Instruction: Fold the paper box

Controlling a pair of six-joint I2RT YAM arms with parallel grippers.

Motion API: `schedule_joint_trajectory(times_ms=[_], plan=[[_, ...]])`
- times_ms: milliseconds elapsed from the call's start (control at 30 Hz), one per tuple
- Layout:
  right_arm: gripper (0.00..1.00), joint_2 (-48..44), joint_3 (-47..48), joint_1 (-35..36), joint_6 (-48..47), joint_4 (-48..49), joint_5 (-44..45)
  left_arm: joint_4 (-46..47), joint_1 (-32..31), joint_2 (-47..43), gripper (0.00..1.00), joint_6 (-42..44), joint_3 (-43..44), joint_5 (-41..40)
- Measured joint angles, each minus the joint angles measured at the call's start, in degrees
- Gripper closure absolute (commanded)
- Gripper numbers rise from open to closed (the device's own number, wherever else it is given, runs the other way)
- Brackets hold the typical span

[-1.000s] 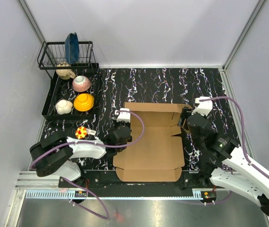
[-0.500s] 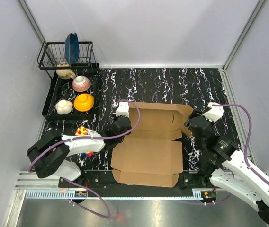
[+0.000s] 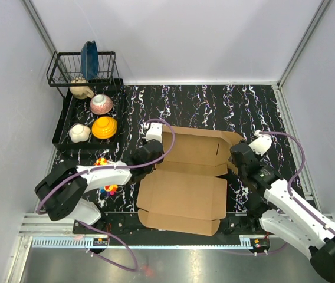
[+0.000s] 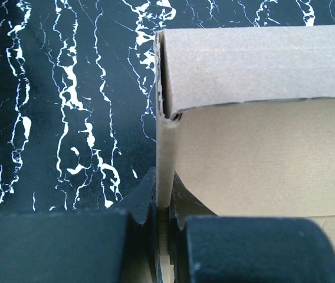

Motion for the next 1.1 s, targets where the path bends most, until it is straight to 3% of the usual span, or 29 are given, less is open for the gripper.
schedule_joint_trajectory(times_ms=[200, 567, 800, 1100], plan=[[0.53, 1.07, -1.81, -5.77, -0.87, 5.35, -4.87, -1.49, 1.97, 0.17, 1.0, 0.15, 1.2, 4.44], [1.0, -5.07, -4.5, -6.47, -5.42, 9.77, -13.4, -1.81, 2.4, 1.27, 1.0, 0.44, 2.47, 6.32], [1.0, -12.87, -4.46, -6.54, -8.46, 5.44, -18.36, -1.92, 2.45, 1.62, 1.0, -1.33, 2.8, 5.64], [0.99, -10.71, -4.26, -7.19, -9.68, 6.99, -25.81, -2.69, 2.56, 1.62, 1.0, -2.38, 2.8, 2.56]])
